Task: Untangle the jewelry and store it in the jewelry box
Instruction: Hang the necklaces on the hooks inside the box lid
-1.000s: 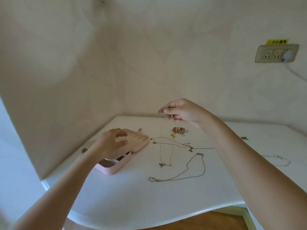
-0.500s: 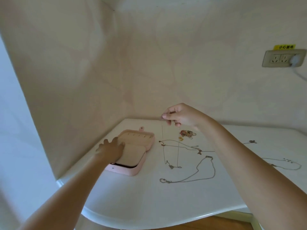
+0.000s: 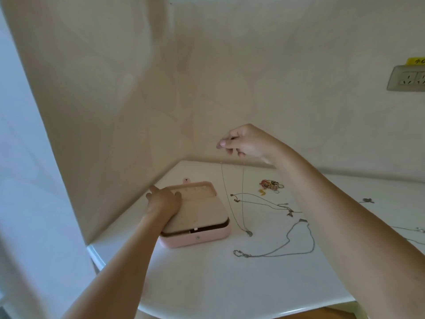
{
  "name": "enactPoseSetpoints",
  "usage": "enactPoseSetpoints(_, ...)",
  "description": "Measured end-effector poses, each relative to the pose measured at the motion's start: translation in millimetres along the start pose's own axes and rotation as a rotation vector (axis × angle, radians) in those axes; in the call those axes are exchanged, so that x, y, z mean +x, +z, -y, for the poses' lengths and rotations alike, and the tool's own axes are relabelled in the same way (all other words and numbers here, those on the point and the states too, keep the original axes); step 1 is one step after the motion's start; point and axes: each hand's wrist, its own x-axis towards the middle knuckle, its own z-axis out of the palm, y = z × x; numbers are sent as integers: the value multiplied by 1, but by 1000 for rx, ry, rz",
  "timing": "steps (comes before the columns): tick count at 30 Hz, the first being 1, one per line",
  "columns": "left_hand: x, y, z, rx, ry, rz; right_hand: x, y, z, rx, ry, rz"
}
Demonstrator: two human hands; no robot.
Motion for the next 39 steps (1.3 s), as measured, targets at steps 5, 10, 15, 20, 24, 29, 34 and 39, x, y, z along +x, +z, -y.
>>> enactPoseSetpoints(5, 1, 6, -1, -58, 79, -87, 35, -10, 30, -3, -95, -30)
enactPoseSetpoints(10, 5, 9, 2, -117, 87, 12, 71, -13, 62, -55, -150, -17)
enactPoseSetpoints(15, 8, 14, 4, -225, 131, -68, 103, -6, 76, -41, -134, 28)
enactPoseSetpoints(20, 14, 18, 11, -383, 149, -150, 123, 8, 75, -43, -141, 66)
enactPoseSetpoints(24, 20, 20, 13, -529, 209, -221, 129, 18, 66, -39, -146, 120)
enactPoseSetpoints(29, 16, 16, 6, -540, 316, -347, 132, 18, 55, -3, -93, 163)
enactPoseSetpoints(34, 12, 14, 3, -581, 350, -340, 126, 25, 46, -27, -61, 221)
enactPoseSetpoints(39, 9, 11, 0, -600, 351, -313, 122, 42, 33, -87, -104, 188)
